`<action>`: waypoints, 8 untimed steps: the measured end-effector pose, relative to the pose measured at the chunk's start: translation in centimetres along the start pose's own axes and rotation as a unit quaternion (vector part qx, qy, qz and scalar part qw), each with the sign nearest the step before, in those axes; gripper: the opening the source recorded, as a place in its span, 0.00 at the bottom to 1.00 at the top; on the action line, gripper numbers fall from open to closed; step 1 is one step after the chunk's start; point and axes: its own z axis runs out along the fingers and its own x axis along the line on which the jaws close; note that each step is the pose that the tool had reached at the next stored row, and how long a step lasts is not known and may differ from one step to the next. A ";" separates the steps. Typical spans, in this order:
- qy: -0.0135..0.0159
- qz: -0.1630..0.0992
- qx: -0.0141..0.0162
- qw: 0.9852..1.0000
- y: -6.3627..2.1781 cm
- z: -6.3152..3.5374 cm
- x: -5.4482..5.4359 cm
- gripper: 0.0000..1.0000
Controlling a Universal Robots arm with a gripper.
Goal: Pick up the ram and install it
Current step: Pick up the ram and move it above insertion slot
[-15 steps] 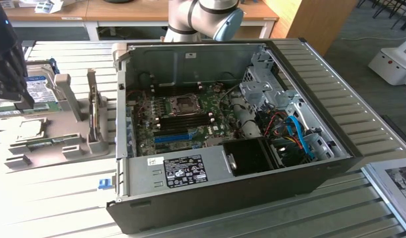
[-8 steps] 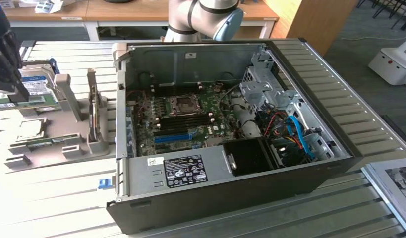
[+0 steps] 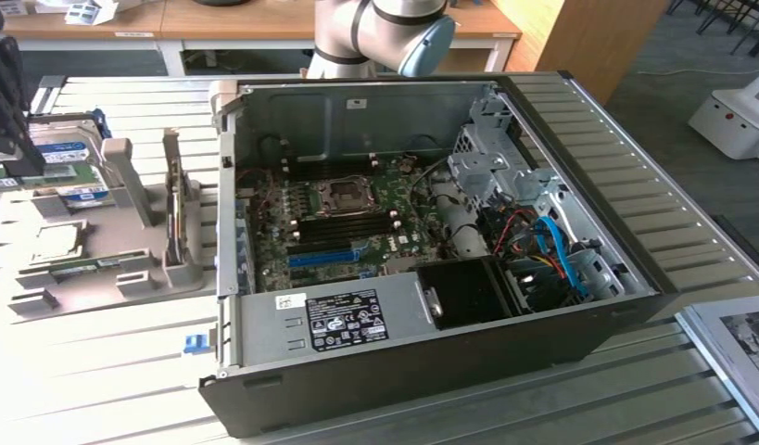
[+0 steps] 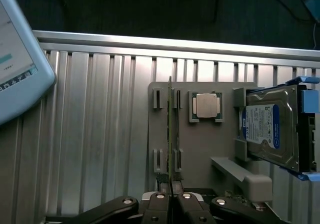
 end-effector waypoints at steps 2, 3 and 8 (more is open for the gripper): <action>0.000 0.000 0.000 1.000 0.02 -0.38 0.0 0.12; 0.000 0.000 0.000 1.000 0.03 -0.57 0.0 0.12; 0.000 0.000 0.000 1.000 0.07 -1.46 -0.1 0.12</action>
